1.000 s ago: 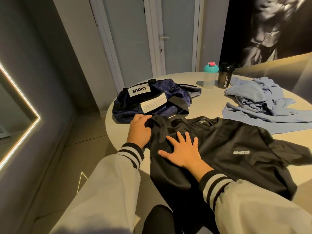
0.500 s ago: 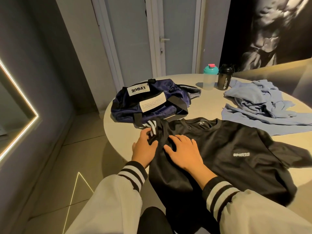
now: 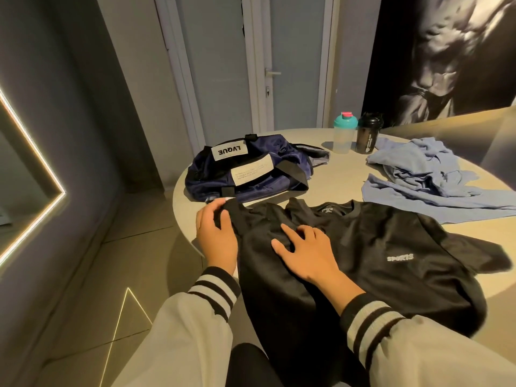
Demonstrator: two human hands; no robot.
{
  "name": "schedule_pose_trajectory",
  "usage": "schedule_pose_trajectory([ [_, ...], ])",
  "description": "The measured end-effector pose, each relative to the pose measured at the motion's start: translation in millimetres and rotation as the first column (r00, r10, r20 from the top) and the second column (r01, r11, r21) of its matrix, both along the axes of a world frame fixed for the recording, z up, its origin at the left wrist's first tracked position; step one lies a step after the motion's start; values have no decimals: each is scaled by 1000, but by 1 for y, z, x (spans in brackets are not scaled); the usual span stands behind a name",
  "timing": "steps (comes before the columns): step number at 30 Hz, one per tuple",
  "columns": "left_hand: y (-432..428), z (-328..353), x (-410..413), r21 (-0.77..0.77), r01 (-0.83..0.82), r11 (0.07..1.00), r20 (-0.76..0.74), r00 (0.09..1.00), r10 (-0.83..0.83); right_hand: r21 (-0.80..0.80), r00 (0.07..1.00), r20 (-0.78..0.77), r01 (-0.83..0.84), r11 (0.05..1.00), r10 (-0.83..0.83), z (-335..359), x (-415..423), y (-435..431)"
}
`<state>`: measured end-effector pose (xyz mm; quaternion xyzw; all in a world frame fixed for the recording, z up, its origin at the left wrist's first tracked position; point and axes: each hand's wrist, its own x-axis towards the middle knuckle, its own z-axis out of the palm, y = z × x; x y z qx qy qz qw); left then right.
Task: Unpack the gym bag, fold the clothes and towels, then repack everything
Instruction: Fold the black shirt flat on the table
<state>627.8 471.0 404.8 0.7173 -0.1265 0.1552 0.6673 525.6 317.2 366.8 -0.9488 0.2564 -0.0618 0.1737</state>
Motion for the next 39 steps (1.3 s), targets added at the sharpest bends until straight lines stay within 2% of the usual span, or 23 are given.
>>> schedule_pose_trajectory([
  [4,-2,-4,-3,243,155,958,158,968,-197,39,998,-62,-28,999,30,2,7,-3],
  [6,-3,-10,-3,339,202,919,146,954,-263,12,997,-72,-40,999,41,2,10,-6],
  [7,-4,-13,-1,394,178,902,92,969,-231,10,996,-71,-44,999,45,3,12,-7],
  [9,-5,-20,6,543,101,834,-90,994,-62,37,997,-59,-49,998,52,4,16,-10],
  [12,-7,-25,18,709,202,675,-327,943,61,87,992,-104,-59,994,68,9,21,-14],
  [15,-16,-24,21,796,258,548,-326,945,28,63,996,-72,-49,997,53,8,22,-16],
  [17,-22,-23,20,803,239,547,-275,961,-16,51,997,73,-11,999,7,3,21,-16],
  [20,-26,-26,18,710,190,678,-193,979,-72,109,977,209,9,994,-32,-2,20,-18],
  [22,-28,-26,15,585,141,798,-71,990,-123,98,980,199,-2,995,-18,-4,21,-18],
  [24,-31,-17,6,495,75,865,80,988,-132,102,984,181,-12,995,-7,-3,19,-16],
  [26,-35,-6,-1,465,61,883,223,957,-183,97,988,156,-33,995,18,-1,16,-14],
  [28,-39,0,-4,513,128,849,327,885,-332,84,988,151,-46,995,33,-1,15,-15],
  [30,-42,0,-5,577,334,746,268,785,-558,117,975,224,-23,993,-4,-1,15,-18],
  [31,-43,-2,-6,571,441,692,197,745,-637,156,955,292,-4,988,-43,0,15,-20],
  [32,-44,-5,-5,538,502,677,144,737,-660,206,923,373,13,978,-91,1,13,-21],
  [34,-43,-16,-3,491,465,737,93,813,-575,322,850,478,66,944,-222,3,8,-21],
  [35,-43,-21,0,514,419,749,49,857,-513,370,825,492,90,925,-277,4,6,-21],
  [37,-41,-32,5,652,358,668,-74,907,-414,386,822,490,92,918,-289,4,4,-20],
  [39,-40,-38,8,741,326,587,-130,927,-352,320,865,461,45,947,-197,3,8,-20],
])
